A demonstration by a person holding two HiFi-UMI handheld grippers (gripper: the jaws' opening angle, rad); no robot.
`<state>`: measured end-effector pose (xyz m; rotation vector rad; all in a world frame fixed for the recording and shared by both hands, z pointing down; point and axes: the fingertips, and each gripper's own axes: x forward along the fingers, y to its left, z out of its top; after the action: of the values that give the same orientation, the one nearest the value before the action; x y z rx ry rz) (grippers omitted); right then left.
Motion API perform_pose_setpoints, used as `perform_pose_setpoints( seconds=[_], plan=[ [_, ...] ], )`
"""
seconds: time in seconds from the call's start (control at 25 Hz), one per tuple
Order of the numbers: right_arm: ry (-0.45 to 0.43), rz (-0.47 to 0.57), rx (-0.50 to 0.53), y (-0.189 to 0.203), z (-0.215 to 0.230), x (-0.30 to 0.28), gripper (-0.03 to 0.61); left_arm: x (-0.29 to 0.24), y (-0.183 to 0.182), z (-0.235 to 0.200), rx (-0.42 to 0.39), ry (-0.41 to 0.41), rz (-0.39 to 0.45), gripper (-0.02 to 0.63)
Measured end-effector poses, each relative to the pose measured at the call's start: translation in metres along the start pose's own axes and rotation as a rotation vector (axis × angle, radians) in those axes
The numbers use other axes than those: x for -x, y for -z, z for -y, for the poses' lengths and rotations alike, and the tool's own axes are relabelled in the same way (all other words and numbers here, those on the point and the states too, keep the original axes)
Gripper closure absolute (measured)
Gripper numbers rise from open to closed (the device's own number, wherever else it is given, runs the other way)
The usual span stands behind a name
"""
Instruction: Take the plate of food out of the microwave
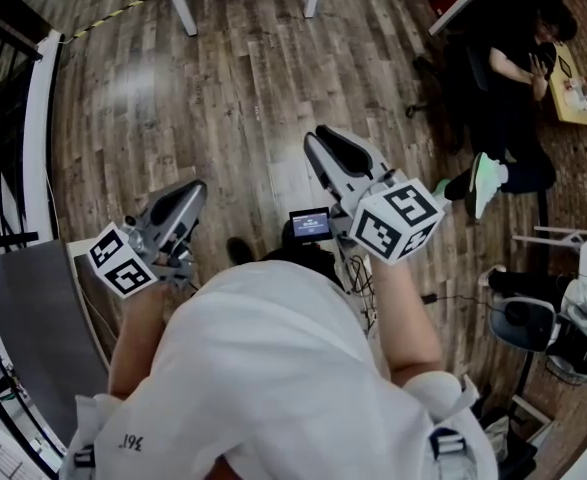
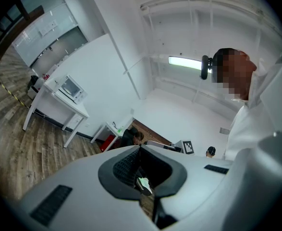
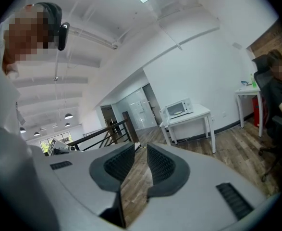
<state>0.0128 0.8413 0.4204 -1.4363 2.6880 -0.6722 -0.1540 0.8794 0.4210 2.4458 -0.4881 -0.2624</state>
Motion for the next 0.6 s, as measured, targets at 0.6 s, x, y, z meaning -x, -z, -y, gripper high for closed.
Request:
perform_pose_setpoints(
  seconds=[0.6],
  plan=[
    [-0.031,-0.061,0.024,0.007,0.01,-0.002,0.518,-0.004,0.002,-0.001,-0.035,-0.005,-0.027,0.607]
  ],
)
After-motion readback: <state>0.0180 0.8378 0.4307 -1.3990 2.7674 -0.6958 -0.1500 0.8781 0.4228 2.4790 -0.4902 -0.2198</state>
